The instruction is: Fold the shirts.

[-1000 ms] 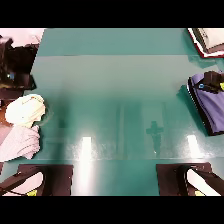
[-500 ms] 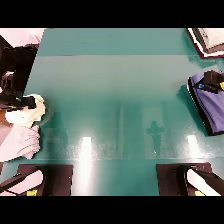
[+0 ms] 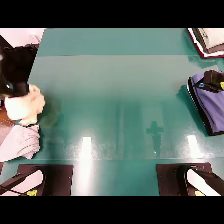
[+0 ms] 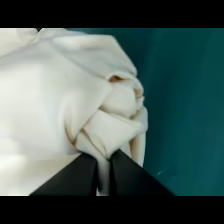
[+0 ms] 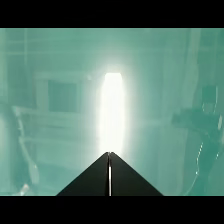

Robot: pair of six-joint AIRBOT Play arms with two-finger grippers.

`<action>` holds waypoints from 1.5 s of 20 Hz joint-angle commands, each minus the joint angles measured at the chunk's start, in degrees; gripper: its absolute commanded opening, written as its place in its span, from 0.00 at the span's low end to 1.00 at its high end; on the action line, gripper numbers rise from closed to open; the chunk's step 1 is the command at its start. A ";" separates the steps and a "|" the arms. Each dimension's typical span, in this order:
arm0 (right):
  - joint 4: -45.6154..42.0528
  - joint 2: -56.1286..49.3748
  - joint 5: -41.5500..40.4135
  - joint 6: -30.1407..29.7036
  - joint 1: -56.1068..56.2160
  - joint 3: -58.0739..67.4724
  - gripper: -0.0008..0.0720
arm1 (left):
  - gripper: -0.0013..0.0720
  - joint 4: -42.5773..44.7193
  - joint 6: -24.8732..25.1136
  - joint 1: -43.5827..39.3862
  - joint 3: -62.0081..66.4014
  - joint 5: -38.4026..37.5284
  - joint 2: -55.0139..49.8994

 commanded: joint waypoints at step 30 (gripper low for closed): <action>0.20 5.97 -8.04 0.02 0.04 0.02 0.03 | 0.77 -18.99 3.85 -29.64 6.84 -17.75 -23.61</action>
